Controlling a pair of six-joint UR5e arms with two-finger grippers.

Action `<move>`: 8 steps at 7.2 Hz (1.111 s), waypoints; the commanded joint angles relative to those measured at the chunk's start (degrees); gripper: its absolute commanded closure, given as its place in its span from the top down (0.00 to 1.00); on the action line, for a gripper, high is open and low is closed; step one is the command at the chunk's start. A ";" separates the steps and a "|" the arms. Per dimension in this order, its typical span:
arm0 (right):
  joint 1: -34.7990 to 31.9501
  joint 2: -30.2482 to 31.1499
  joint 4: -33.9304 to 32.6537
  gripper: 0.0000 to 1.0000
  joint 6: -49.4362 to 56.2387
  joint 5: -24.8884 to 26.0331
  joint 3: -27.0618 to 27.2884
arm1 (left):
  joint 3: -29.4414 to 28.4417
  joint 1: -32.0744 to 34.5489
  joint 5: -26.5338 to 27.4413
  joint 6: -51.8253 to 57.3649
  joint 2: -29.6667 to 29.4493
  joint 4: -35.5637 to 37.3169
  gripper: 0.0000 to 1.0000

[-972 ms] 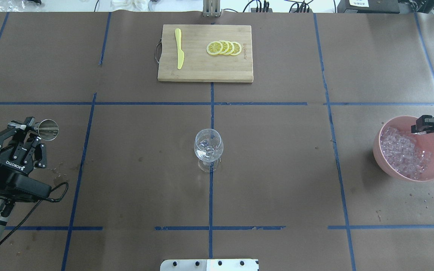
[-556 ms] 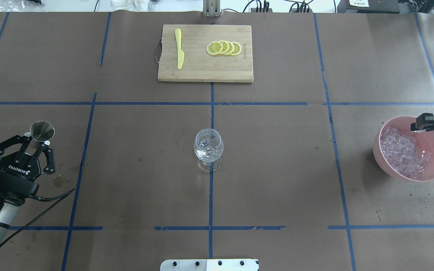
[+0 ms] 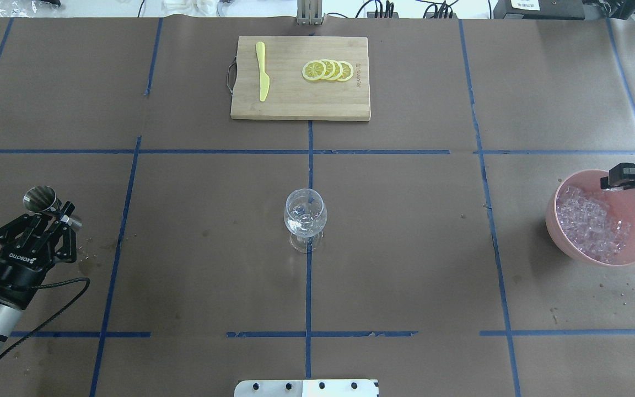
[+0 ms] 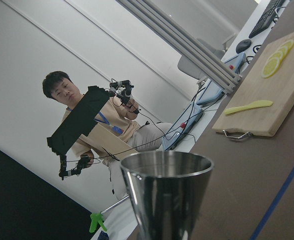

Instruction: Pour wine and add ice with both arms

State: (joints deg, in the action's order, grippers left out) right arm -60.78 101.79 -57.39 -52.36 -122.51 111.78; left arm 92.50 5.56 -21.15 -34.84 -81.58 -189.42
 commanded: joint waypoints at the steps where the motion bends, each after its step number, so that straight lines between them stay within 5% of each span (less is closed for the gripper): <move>1: -0.04 0.07 0.00 0.00 -0.02 -0.01 0.36 | -1.97 -0.64 3.39 -5.77 -1.29 0.88 0.00; 4: -0.13 0.16 0.00 0.00 -0.02 -0.01 0.54 | -2.14 -0.55 5.33 -5.51 -3.76 18.06 0.00; 7: -0.13 0.51 0.00 0.00 -0.11 -0.01 0.89 | -2.15 0.24 5.07 -6.98 -5.59 22.43 0.00; 8: -0.04 0.60 0.00 0.00 -0.11 0.08 0.80 | -2.23 0.15 4.89 -15.01 -6.47 22.43 0.00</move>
State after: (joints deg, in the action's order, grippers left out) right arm -60.89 102.30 -57.39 -52.47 -122.50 112.63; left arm 90.34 5.66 -16.08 -43.44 -86.97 -167.37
